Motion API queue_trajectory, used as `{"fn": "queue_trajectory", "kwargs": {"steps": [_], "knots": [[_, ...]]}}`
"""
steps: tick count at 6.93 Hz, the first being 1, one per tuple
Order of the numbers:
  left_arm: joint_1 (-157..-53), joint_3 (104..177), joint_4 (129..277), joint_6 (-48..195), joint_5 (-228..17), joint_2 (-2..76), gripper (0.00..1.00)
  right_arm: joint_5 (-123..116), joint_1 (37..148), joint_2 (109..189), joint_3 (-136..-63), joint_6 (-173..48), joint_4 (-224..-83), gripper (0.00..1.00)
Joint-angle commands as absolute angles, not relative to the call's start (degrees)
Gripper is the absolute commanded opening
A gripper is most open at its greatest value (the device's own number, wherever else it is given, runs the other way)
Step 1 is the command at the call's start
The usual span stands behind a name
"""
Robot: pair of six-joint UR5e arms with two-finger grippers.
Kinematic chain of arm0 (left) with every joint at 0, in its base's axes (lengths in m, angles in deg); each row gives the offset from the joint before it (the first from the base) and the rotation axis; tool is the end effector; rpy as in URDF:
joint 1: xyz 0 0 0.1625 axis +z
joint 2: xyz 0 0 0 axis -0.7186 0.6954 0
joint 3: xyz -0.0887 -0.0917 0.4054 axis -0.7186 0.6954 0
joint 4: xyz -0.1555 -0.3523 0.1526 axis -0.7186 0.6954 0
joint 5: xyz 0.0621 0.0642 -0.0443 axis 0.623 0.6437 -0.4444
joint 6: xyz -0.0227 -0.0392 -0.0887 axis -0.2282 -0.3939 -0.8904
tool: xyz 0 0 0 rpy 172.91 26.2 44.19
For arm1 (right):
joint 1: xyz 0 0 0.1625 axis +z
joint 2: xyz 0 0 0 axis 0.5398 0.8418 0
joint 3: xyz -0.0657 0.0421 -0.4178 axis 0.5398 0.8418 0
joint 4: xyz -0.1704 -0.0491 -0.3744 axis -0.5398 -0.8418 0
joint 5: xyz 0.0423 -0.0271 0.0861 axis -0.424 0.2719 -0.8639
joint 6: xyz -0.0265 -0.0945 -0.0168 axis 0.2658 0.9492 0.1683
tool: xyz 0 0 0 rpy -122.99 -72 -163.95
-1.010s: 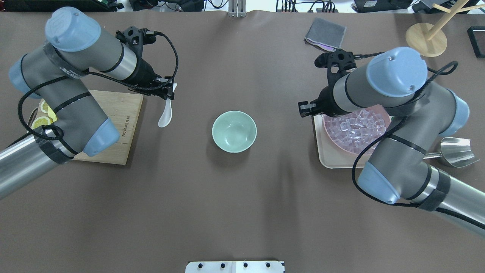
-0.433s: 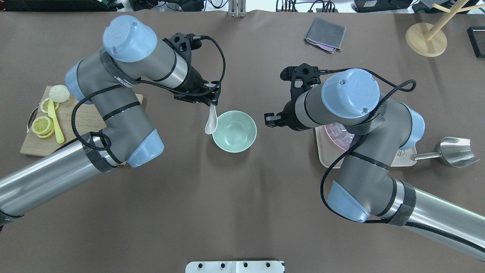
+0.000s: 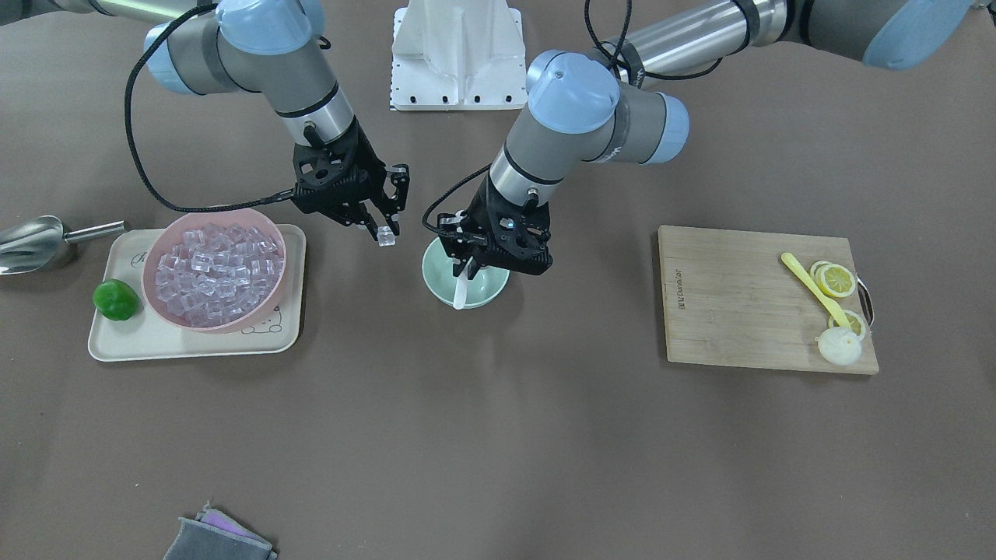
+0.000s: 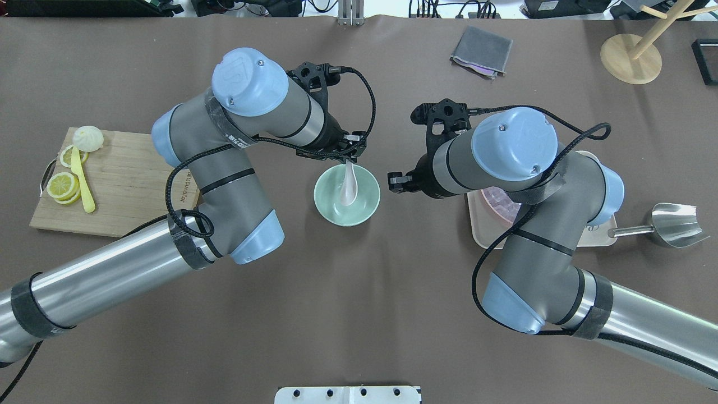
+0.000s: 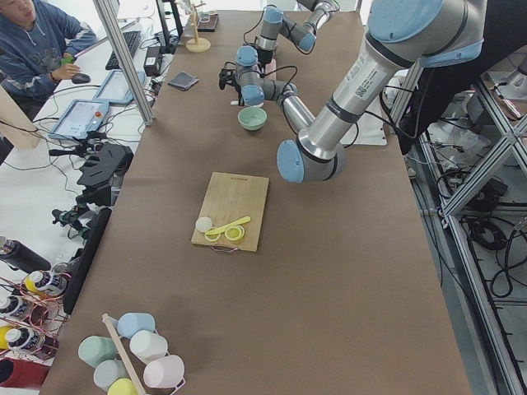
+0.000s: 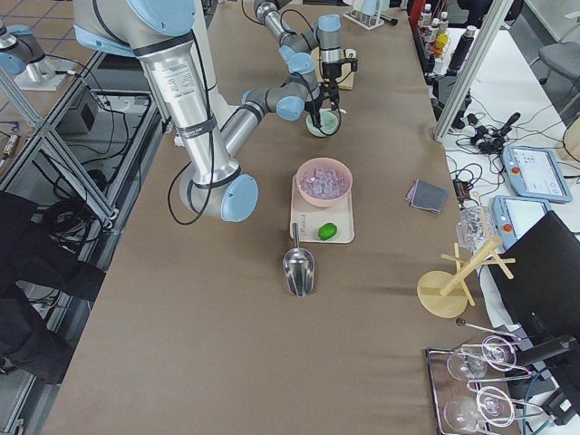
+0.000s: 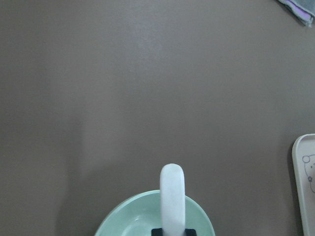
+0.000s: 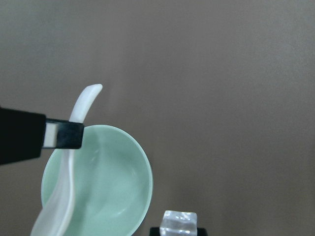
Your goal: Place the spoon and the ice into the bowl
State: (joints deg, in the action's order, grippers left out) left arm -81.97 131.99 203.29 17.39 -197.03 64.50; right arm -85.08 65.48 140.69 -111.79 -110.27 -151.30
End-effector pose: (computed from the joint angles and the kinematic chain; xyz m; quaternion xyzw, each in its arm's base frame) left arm 0.5417 -0.5100 0.1490 0.0964 0.5525 -0.0125 0.8279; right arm -0.4635 -0.4276 0.2269 0.1445 -0.4837 -0.0095 0.8632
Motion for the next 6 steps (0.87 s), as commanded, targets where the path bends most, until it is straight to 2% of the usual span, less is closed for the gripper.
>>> {"fn": "queue_trajectory", "kwargs": {"steps": [1, 5, 6], "knots": [[-81.6, 131.3, 203.8, 17.9, -196.7, 64.9, 0.98, -85.1, 65.1, 140.1, -111.7, -110.3, -151.4, 0.00], [-94.4, 140.2, 203.6, 33.0, -210.6, 48.6, 0.98, -79.0, 60.7, 132.5, -105.1, -115.2, -150.9, 0.00], [-95.6, 141.2, 203.6, 35.0, -212.1, 46.0, 0.98, -77.8, 59.9, 132.4, -101.8, -116.0, -145.7, 0.00]]}}
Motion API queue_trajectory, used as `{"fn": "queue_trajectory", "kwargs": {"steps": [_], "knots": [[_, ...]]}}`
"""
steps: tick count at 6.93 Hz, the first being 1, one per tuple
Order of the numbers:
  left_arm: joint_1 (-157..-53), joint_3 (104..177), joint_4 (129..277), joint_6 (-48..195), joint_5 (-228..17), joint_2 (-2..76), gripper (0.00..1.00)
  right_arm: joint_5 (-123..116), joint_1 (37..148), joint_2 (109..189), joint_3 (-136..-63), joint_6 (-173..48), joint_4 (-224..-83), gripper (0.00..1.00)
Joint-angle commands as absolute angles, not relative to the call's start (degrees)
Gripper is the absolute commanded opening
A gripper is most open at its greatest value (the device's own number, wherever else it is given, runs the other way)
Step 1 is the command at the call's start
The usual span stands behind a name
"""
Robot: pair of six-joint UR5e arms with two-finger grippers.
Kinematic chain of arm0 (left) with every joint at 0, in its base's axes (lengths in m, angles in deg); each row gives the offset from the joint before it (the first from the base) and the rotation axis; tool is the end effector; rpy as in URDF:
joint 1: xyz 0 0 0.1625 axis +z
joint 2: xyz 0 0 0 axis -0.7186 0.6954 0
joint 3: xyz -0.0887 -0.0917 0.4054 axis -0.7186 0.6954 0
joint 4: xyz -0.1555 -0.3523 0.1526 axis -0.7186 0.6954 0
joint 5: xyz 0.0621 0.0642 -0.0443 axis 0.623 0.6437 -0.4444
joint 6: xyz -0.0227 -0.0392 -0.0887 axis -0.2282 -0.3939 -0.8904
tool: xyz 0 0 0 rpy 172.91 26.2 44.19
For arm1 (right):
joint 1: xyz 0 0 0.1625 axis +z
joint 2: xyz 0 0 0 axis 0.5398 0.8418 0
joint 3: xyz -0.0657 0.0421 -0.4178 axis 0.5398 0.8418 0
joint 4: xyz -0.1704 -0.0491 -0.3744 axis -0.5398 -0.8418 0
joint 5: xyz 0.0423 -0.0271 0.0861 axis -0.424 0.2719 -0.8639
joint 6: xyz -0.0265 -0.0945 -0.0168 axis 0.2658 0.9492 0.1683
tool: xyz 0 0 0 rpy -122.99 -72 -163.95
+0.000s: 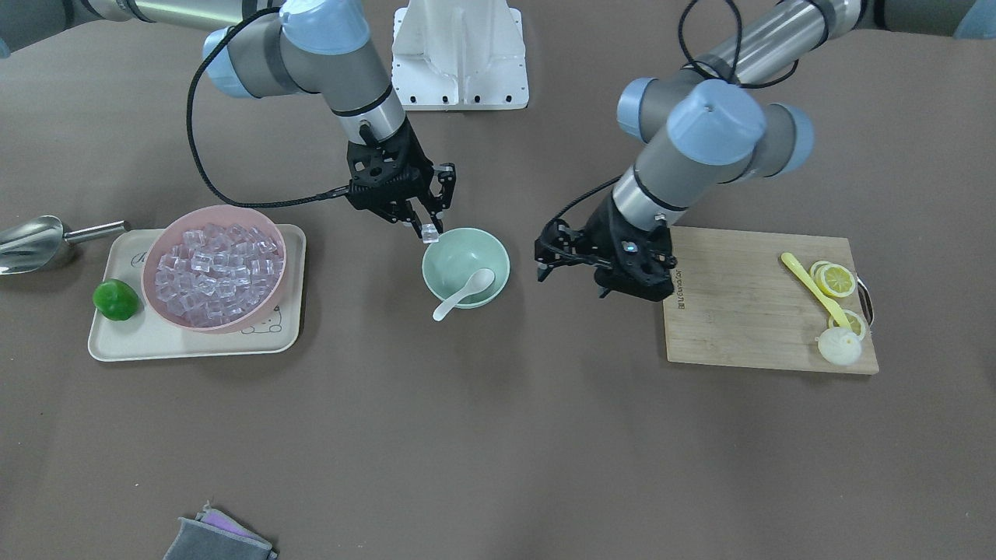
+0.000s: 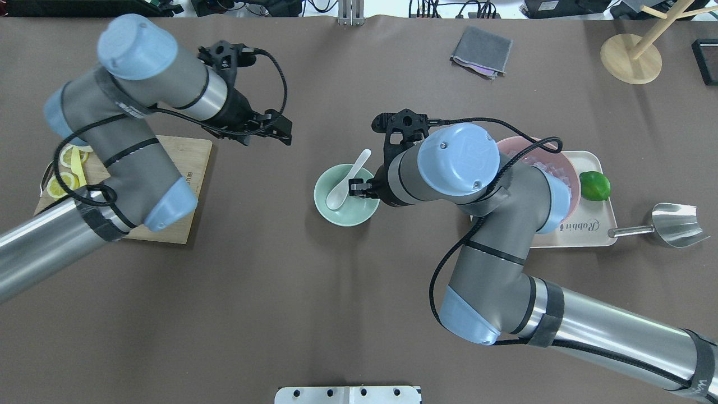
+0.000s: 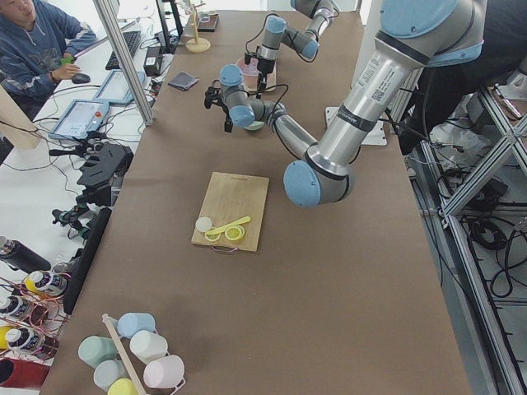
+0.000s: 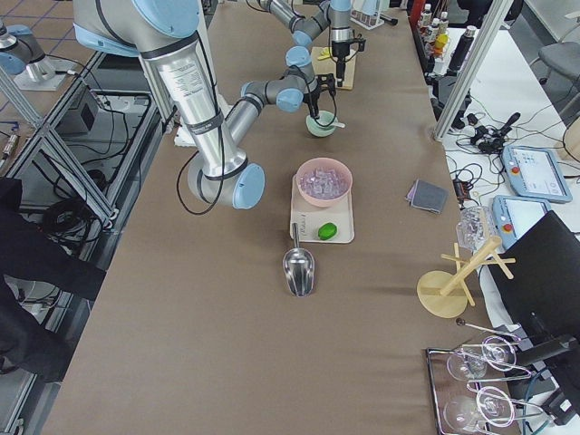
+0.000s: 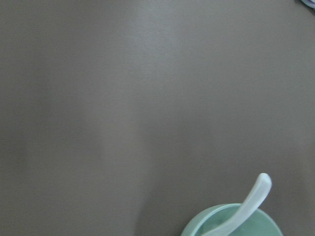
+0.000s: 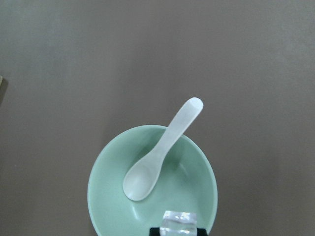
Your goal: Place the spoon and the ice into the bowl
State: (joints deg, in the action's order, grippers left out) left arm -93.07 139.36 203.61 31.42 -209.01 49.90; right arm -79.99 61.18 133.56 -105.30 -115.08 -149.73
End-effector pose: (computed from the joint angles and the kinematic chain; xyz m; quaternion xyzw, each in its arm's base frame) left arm 0.4077 -0.5504 0.2683 0.1013 0.5303 0.0469 0.8404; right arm -0.5268 -0.4191 0.1912 0.1491 -0.4944 0.0144 0.8562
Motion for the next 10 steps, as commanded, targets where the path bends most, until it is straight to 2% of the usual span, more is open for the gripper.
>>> {"fn": "queue_trajectory", "kwargs": {"steps": [1, 2, 5, 7, 10], "knots": [[-95.6, 141.0, 203.2, 35.1, -211.5, 45.7, 0.98, -76.9, 59.7, 132.3, -98.8, -119.1, -141.1, 0.60], [-95.6, 140.8, 203.0, 35.1, -211.4, 45.7, 0.98, -75.4, 59.7, 131.8, -98.5, -122.3, -140.6, 0.99], [-96.3, 140.9, 202.8, 35.1, -211.5, 45.5, 0.98, -80.0, 63.4, 134.1, -101.9, -121.5, -141.1, 1.00], [-99.4, 141.1, 202.9, 36.9, -212.2, 42.7, 0.98, -93.3, 73.7, 143.1, -108.6, -114.6, -141.1, 1.00], [-109.5, 141.3, 202.7, 54.6, -217.6, 34.0, 0.98, -112.0, 92.7, 155.0, -109.3, -95.0, -141.2, 1.00]]}}
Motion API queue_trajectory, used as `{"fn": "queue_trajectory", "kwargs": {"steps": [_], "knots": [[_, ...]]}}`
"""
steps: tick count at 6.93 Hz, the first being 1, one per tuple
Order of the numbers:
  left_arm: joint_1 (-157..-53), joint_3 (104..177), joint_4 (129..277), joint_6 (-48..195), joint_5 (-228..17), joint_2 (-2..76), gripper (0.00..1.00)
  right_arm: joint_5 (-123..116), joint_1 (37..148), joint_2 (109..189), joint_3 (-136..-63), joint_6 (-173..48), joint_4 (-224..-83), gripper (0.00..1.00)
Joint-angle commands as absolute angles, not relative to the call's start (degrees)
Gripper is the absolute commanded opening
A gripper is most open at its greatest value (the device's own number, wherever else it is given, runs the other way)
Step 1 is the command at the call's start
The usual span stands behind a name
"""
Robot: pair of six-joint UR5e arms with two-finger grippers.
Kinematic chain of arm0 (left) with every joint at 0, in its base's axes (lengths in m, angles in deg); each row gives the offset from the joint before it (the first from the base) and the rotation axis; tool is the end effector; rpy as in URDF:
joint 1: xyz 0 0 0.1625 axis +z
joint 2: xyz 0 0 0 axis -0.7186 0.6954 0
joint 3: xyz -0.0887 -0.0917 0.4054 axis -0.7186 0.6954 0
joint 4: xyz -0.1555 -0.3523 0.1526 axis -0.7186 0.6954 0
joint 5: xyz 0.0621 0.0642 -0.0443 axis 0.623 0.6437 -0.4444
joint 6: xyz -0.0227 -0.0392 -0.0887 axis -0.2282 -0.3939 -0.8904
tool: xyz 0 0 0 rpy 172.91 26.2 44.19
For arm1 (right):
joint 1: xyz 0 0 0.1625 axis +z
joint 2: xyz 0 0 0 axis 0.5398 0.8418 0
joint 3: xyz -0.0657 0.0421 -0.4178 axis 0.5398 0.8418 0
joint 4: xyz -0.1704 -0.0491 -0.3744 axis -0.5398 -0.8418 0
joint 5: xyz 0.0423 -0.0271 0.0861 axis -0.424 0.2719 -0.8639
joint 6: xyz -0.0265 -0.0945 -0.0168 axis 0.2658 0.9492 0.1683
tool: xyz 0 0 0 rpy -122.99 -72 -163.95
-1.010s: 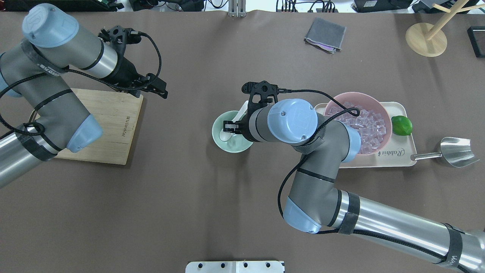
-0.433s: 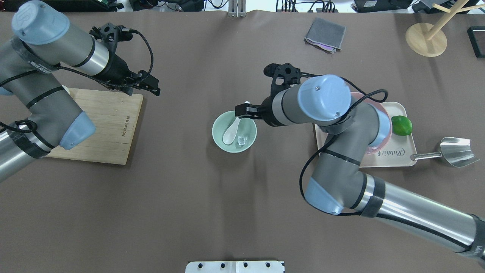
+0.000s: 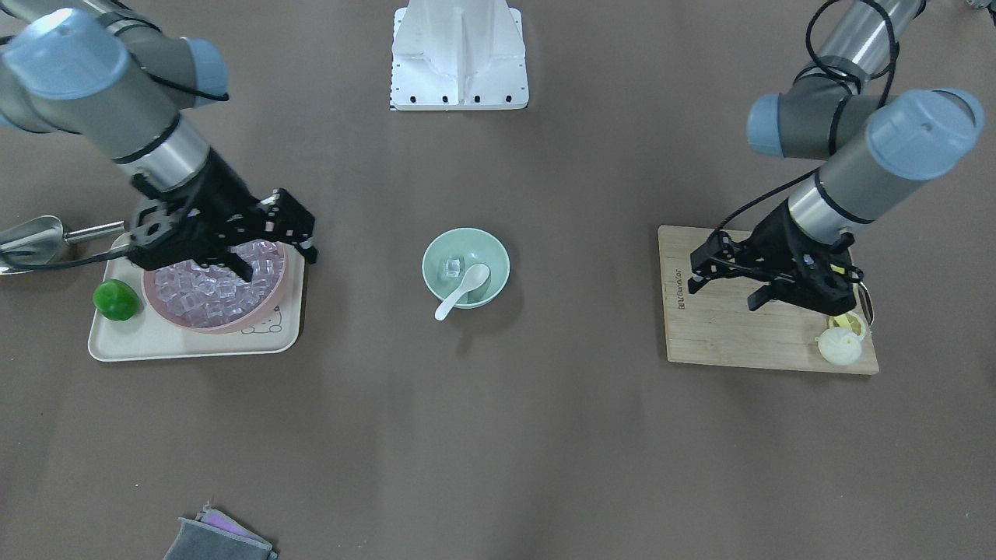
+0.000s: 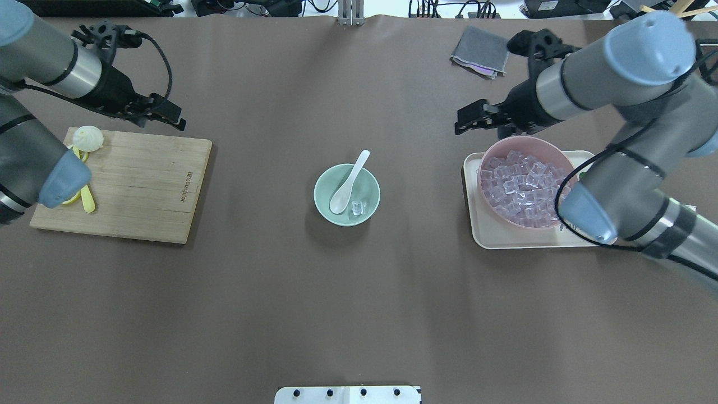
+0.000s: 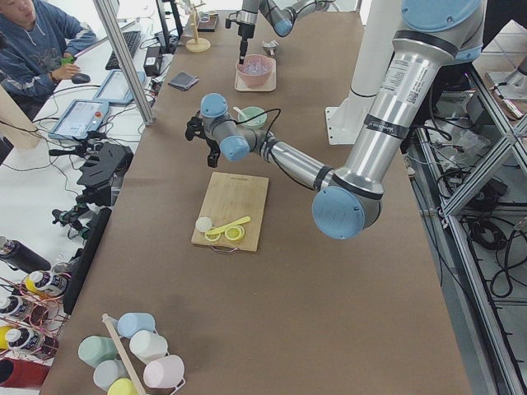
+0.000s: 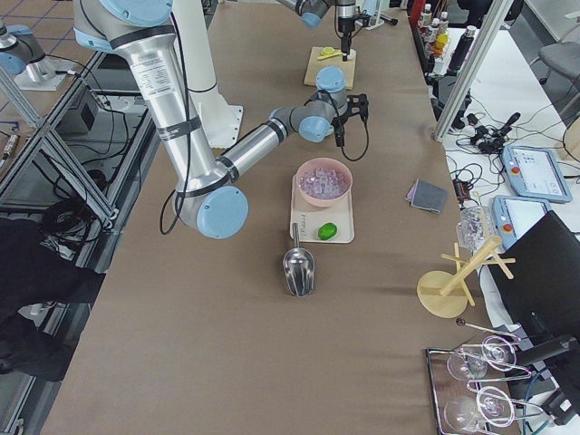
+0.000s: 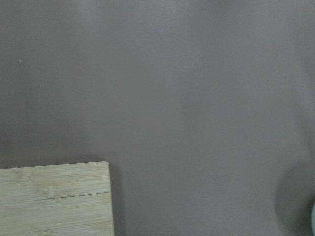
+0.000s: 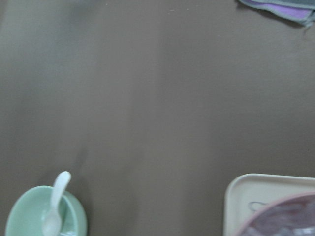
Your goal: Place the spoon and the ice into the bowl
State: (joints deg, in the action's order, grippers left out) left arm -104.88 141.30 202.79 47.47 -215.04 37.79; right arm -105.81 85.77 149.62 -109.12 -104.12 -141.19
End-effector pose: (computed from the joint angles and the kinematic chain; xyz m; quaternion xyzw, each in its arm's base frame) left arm 0.2690 -0.5775 0.3895 0.1200 0.4856 0.0702 0.8631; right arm -0.2983 -0.5235 0.3121 0.1166 -0.5202 0.0089 0.8460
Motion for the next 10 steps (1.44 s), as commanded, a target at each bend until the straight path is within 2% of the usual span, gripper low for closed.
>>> {"fn": "queue_trajectory", "kwargs": {"steps": [1, 4, 6, 7, 10], "knots": [[-112.6, 141.4, 202.7, 59.3, -218.6, 31.5, 0.98, -115.3, 97.7, 159.9, -108.5, -85.1, -141.3, 1.00], [-121.9, 141.4, 202.7, 71.9, -219.4, 23.5, 0.98, -116.1, 109.6, 166.9, -102.1, -54.0, -147.4, 1.00], [-127.9, 141.0, 202.4, 79.1, -219.3, 19.4, 0.98, -115.7, 116.4, 167.8, -94.3, -39.6, -147.3, 1.00], [-129.1, 141.3, 199.6, 80.6, -219.1, 19.2, 0.98, -115.5, 118.9, 167.5, -91.2, -34.2, -147.3, 1.00], [-129.6, 141.8, 194.2, 80.6, -219.0, 17.0, 0.98, -114.1, 121.9, 167.5, -87.9, -33.7, -147.4, 1.00]]}}
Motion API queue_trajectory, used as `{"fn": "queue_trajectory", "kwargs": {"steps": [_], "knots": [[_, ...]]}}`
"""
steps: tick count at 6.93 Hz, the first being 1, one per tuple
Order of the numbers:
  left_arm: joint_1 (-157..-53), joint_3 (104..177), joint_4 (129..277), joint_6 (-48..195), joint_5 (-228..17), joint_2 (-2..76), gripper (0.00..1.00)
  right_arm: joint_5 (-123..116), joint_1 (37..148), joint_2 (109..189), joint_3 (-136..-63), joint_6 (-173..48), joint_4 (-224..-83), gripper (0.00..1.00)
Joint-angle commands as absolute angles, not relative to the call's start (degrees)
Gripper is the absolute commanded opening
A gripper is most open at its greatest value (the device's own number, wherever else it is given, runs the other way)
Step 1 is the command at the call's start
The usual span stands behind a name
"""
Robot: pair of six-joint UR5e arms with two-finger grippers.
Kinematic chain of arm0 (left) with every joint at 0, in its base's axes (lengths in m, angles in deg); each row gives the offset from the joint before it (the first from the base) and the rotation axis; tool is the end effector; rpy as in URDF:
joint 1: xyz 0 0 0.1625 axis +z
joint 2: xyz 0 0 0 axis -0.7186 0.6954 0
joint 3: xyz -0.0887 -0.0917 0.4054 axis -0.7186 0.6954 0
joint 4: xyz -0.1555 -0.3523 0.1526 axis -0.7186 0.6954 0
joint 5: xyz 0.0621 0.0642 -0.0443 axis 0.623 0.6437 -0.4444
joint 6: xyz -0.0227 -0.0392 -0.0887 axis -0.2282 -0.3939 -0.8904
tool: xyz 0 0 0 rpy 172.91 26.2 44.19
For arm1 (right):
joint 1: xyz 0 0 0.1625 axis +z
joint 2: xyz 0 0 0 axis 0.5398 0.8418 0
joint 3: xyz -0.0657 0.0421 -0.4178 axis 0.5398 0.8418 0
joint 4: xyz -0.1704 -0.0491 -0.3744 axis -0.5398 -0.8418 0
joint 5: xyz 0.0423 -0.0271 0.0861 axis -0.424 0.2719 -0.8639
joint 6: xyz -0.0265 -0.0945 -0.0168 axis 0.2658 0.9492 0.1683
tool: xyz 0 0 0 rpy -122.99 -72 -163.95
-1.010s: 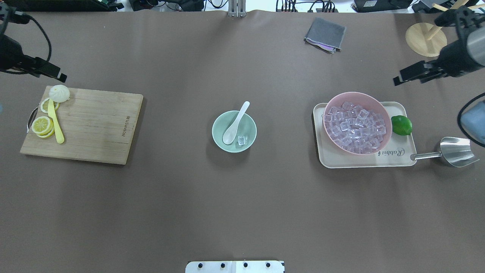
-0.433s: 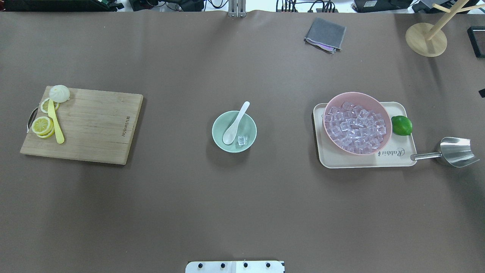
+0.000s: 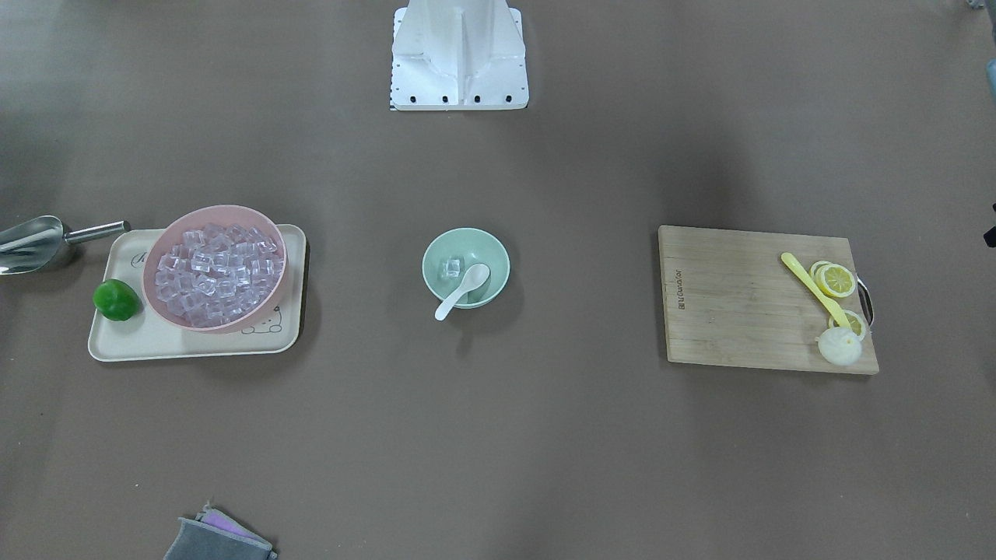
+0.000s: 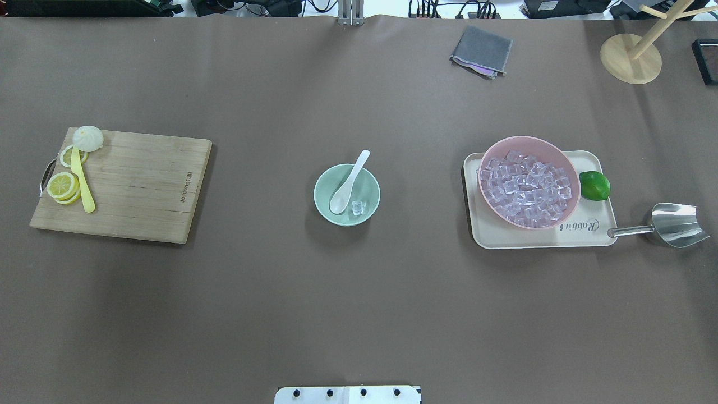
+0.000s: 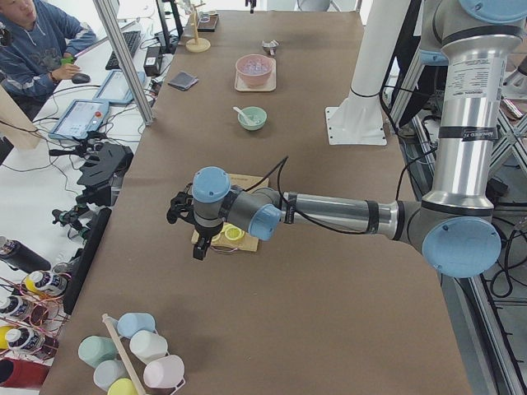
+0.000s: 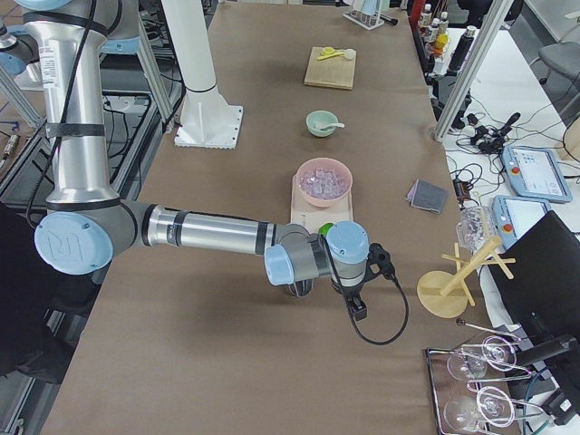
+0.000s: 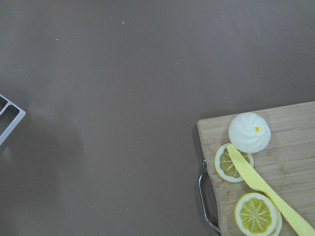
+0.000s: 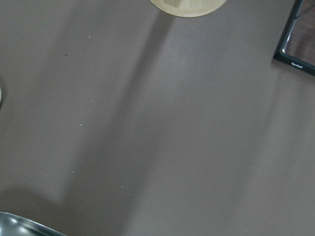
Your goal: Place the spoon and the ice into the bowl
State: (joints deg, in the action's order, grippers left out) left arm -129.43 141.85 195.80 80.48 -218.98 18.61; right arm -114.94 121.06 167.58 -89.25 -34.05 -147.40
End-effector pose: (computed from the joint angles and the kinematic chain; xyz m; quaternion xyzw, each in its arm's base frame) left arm -0.0032 -0.5228 0.5907 0.1322 0.3974 0.0643 0.9058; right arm 0.0490 -0.5194 0.6709 0.1463 -0.3638 -0.1540 0.9069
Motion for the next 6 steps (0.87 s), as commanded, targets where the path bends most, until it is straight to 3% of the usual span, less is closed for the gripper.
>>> {"fn": "queue_trajectory", "kwargs": {"steps": [1, 6], "knots": [[-129.5, 142.8, 194.3, 80.5, -218.4, 15.5, 0.98, -114.0, 121.9, 167.4, -87.8, -33.7, -147.3, 1.00], [-129.4, 142.3, 194.7, 79.8, -217.5, 14.7, 0.98, -113.1, 122.0, 168.1, -88.3, -34.4, -146.4, 1.00]]}}
